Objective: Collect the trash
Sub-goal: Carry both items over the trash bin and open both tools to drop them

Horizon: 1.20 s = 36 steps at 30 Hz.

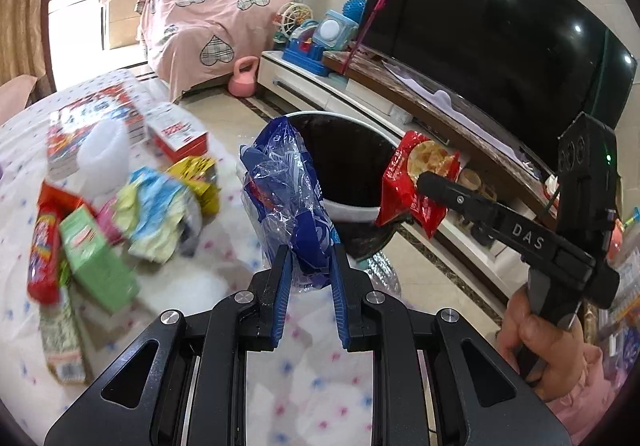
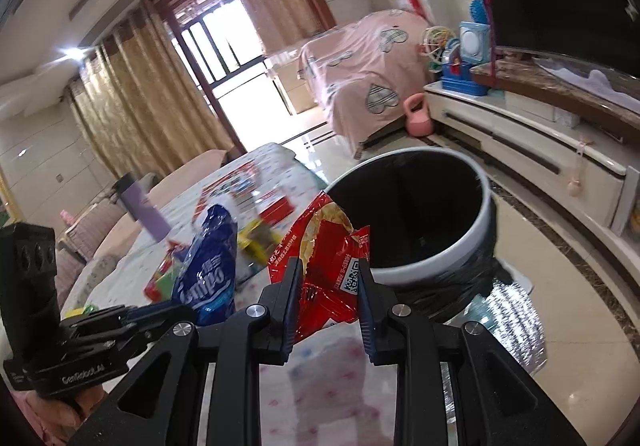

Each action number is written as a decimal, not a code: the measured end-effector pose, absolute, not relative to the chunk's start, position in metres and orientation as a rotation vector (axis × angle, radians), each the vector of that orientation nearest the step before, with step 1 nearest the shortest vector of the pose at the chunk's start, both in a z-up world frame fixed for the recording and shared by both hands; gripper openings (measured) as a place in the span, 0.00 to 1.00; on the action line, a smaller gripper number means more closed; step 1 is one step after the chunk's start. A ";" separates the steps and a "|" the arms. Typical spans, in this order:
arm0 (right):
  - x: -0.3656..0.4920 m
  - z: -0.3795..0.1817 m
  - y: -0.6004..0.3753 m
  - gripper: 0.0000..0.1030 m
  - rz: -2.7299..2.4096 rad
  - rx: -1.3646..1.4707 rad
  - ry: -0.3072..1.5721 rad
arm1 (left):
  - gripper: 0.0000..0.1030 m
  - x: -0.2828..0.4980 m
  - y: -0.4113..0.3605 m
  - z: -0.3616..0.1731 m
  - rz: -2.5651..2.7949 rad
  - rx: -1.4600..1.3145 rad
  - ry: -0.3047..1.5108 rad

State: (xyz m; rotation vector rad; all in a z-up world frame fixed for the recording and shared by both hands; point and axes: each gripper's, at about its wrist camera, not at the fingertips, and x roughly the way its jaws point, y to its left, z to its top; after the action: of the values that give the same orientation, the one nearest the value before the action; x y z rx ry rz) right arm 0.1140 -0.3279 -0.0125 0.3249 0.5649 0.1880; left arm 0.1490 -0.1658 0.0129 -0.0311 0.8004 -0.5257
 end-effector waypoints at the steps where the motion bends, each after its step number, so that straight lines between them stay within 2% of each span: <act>1: 0.119 -0.012 -0.332 0.25 0.182 0.325 0.565 | 0.18 0.154 -0.170 0.014 -0.529 -0.025 0.802; 21: 0.197 -0.013 -0.382 0.27 0.125 0.261 0.647 | 0.18 0.234 -0.241 0.003 -0.560 0.033 0.865; 24: 0.207 -0.015 -0.386 0.29 0.122 0.258 0.659 | 0.23 0.240 -0.245 -0.001 -0.554 0.039 0.879; 26: 0.212 -0.016 -0.388 0.30 0.120 0.254 0.668 | 0.35 0.243 -0.248 -0.002 -0.548 0.046 0.880; 27: 0.214 -0.018 -0.389 0.32 0.117 0.248 0.674 | 0.37 0.243 -0.248 -0.003 -0.544 0.050 0.878; 28: 0.218 -0.019 -0.391 0.39 0.115 0.247 0.678 | 0.45 0.242 -0.247 -0.003 -0.536 0.054 0.878; 29: 0.219 -0.019 -0.391 0.44 0.115 0.251 0.682 | 0.49 0.241 -0.246 -0.003 -0.530 0.054 0.875; 31: 0.220 -0.021 -0.394 0.61 0.119 0.267 0.686 | 0.49 0.238 -0.242 -0.001 -0.532 0.049 0.866; 36: 0.209 -0.018 -0.396 0.66 0.120 0.298 0.660 | 0.58 0.223 -0.223 0.006 -0.509 0.021 0.839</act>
State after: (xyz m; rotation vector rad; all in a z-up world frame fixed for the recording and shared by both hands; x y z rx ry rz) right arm 0.2089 -0.3961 -0.0179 0.2981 0.6603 0.1196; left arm 0.2232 -0.2230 0.0064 0.0212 0.8391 -0.5094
